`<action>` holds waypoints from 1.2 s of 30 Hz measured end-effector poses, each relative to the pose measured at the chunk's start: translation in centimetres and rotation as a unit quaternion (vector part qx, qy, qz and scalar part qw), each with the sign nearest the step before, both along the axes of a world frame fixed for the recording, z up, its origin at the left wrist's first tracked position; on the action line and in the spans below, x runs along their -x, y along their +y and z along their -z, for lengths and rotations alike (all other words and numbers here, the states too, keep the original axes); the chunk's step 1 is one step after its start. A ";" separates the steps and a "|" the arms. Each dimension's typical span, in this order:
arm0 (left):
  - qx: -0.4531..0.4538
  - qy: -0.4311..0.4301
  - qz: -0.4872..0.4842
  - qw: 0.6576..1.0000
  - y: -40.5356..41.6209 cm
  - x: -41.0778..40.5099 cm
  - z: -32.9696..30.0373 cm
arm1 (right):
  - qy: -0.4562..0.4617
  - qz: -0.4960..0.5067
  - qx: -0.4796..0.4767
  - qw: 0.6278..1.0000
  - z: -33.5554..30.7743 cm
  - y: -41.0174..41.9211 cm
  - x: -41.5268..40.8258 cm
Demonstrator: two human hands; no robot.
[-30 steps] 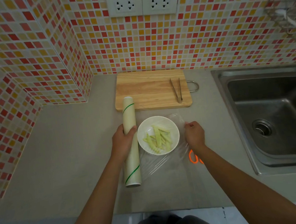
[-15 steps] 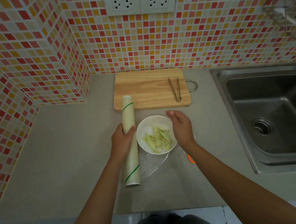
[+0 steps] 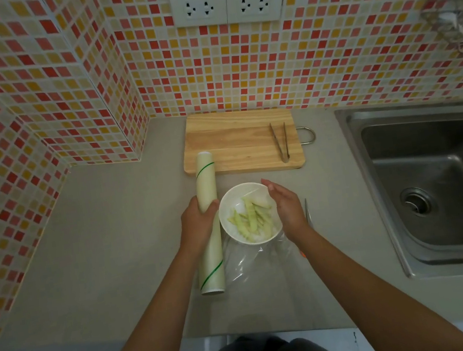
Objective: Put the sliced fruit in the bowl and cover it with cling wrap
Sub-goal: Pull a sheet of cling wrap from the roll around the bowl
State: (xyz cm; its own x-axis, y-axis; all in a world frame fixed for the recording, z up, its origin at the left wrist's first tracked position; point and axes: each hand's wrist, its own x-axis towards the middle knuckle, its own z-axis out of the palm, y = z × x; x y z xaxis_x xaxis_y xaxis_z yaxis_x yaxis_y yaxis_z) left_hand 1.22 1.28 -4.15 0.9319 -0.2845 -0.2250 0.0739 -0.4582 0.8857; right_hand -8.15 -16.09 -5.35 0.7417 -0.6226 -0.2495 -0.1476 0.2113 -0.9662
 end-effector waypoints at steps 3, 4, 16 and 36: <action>-0.005 -0.003 0.002 1.000 0.2 -0.3 0.1 | 0.010 -0.020 0.026 0.999 -0.1 -0.2 0.1; -0.008 -0.007 0.008 1.000 0.2 -0.4 0.1 | 0.013 -0.022 0.040 0.999 0.0 -0.1 0.2; 0.040 0.024 0.021 0.999 0.9 -0.9 0.1 | 0.025 0.005 0.058 0.998 1.0 0.2 0.4; 0.134 0.110 -0.001 0.985 2.9 -2.0 0.0 | 0.030 -0.014 0.082 0.996 0.6 -0.3 0.4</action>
